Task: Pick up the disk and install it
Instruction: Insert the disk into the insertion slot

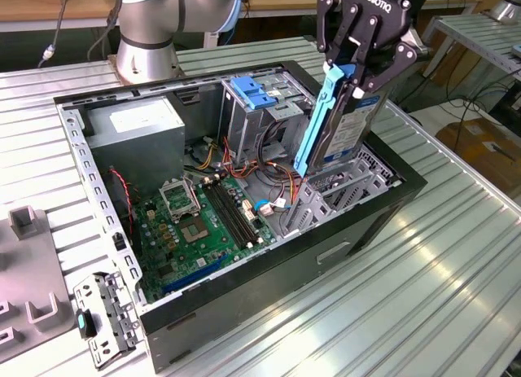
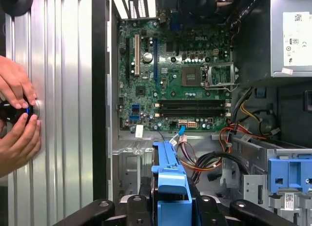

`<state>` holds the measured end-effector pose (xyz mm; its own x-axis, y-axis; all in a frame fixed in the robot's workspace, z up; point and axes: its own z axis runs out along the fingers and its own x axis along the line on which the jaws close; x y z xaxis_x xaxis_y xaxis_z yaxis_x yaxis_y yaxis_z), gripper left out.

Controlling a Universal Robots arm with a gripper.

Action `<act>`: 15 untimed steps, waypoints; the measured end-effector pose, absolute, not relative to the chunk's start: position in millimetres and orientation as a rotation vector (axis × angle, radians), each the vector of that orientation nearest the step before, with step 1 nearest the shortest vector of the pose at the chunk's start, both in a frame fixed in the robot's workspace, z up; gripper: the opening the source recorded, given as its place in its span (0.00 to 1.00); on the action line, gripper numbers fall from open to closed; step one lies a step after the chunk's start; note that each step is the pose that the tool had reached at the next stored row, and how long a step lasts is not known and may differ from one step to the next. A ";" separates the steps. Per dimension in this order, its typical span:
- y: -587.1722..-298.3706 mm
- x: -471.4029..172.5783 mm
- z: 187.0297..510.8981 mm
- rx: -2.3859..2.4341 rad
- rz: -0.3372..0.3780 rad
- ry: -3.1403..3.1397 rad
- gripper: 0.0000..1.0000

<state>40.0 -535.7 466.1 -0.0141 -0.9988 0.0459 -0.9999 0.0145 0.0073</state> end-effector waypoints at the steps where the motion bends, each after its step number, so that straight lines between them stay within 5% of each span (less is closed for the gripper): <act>1: -536.5 41.6 465.8 2.179 0.042 -2.210 0.37; 15: -545.7 60.7 451.9 2.177 0.044 -2.210 0.37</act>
<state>60.7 -545.7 451.9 -0.0151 -0.9987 0.0481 -0.9999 0.0155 0.0072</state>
